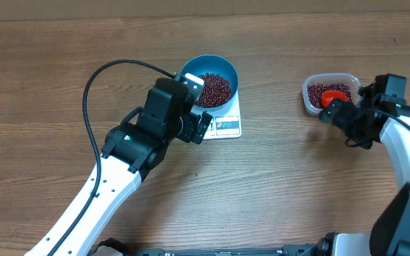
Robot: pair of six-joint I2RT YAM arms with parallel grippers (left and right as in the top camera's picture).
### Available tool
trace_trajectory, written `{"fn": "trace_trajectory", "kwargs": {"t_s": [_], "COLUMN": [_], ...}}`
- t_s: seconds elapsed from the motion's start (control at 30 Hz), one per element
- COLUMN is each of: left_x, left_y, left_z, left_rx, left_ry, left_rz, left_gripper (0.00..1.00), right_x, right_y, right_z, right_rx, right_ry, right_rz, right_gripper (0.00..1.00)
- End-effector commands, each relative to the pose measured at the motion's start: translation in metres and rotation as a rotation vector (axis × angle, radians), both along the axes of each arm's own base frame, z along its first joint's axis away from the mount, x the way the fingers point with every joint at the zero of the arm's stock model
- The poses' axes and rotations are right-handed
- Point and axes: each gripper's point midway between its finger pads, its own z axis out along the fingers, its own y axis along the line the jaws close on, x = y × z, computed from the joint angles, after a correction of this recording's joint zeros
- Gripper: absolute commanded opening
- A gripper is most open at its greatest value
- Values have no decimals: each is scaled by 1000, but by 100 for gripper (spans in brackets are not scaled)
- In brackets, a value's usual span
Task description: Scoop item into bowl and weigh 150g on scale
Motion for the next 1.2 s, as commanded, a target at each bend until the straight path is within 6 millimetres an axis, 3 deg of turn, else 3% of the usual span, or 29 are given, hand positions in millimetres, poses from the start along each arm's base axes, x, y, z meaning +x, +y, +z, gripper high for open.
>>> {"fn": "trace_trajectory", "kwargs": {"t_s": [0.0,0.17,0.37,1.17], "left_x": [-1,-1,-1,-1], "left_y": [0,0,0,0], "left_z": [8,8,8,8], "left_rx": [-12,-12,-12,-12], "left_ry": [-20,-20,-20,-20], "left_rz": [-10,-10,-10,-10], "left_gripper": [99,100,99,100], "right_x": [13,-8,-21,-20], "right_y": [-12,-1,3,2], "right_z": [61,98,130,127], "right_rx": [-155,-274,-330,-326], "right_ry": [-155,-203,-288,-280], "right_rz": [137,391,409,410], "right_gripper": [100,100,100,100]}}
